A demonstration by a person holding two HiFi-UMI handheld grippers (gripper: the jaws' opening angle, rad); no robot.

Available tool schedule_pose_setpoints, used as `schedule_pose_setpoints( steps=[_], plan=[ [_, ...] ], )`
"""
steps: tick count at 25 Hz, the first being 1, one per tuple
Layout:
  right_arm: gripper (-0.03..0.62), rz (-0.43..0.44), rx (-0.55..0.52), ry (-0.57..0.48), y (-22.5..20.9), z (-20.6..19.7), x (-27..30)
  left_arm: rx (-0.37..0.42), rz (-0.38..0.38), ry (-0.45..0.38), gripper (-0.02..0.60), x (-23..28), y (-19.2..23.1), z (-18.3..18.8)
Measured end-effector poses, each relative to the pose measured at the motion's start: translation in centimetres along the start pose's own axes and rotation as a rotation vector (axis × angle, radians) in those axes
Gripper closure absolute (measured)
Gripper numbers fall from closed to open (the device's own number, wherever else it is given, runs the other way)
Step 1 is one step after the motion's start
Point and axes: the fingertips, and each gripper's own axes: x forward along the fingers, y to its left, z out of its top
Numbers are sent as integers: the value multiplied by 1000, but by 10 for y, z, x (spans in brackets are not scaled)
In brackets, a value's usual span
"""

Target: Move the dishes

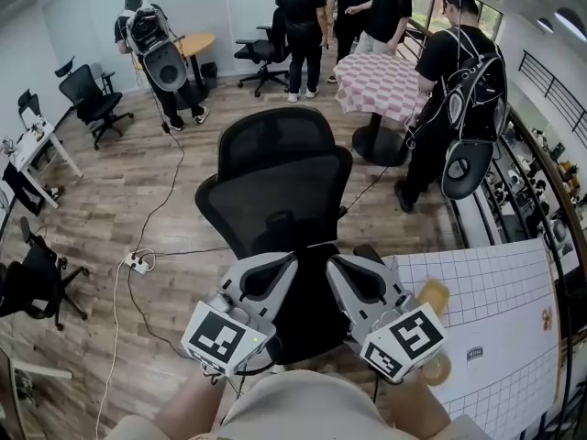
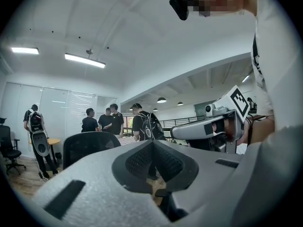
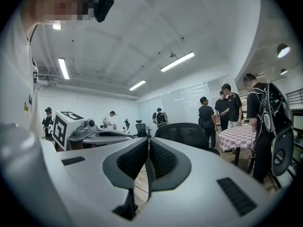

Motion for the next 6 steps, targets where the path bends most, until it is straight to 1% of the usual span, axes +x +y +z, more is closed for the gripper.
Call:
schedule_pose_setpoints(
  steps=[3, 6],
  plan=[
    [566, 2, -18, 1, 3, 2, -4, -17, -7, 3, 568, -1, -4, -2],
    [566, 4, -33, -7, 3, 5, -8, -6, -16, -3, 568, 0, -7, -5]
  ],
)
